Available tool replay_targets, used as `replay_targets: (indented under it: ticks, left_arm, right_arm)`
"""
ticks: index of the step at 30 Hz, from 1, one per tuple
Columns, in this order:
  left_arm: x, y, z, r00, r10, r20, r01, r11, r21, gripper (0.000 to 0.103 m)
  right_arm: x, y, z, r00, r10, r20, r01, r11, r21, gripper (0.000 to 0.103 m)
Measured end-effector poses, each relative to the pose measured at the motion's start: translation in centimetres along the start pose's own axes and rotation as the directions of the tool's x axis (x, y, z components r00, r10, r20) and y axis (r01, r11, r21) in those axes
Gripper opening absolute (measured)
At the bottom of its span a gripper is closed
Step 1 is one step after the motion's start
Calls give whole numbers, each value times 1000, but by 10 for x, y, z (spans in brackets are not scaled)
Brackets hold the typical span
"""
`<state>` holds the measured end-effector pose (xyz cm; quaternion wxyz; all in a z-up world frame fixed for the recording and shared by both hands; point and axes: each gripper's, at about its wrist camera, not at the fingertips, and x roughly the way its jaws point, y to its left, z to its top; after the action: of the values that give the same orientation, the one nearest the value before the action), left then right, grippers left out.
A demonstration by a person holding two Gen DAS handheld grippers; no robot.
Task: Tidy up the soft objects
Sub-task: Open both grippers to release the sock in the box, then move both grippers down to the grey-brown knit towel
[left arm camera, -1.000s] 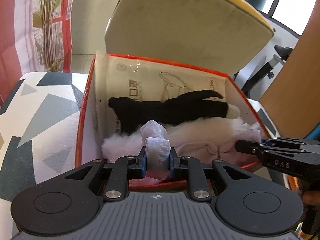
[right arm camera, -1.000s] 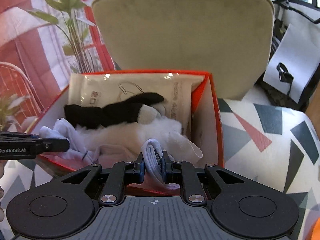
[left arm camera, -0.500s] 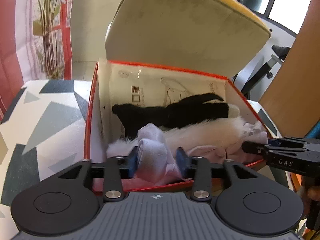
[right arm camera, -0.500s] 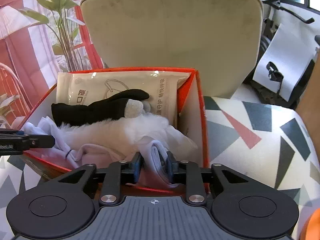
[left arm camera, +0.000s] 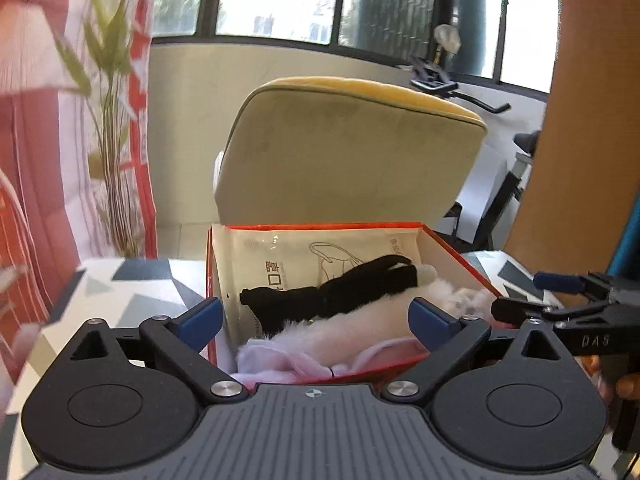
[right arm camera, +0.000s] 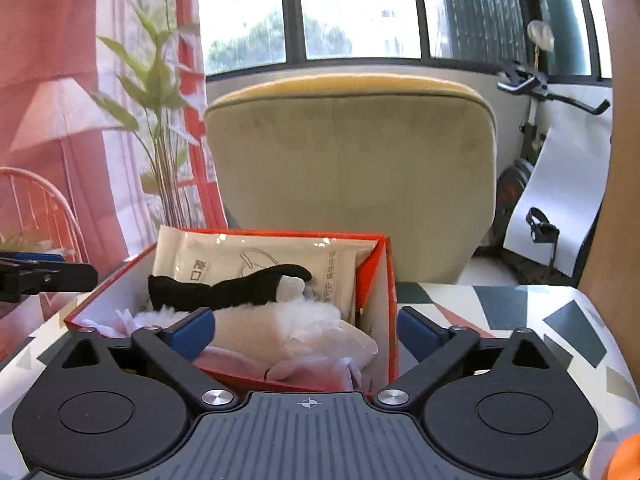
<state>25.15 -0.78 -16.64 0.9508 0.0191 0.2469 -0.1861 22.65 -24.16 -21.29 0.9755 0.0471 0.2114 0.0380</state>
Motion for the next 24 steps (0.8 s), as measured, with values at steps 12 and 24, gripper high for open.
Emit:
replay_targets:
  ticks: [12, 24]
  left_arm:
    - [-29, -19, -72, 999, 40, -24, -39, 999, 26, 103]
    - [-5, -12, -125, 982, 39, -186, -58, 994, -93, 103]
  right_arm:
    - [-40, -16, -71, 998, -62, 33, 60, 996, 68, 103]
    - [-26, -10, -147, 982, -94, -164, 107, 991, 76, 98]
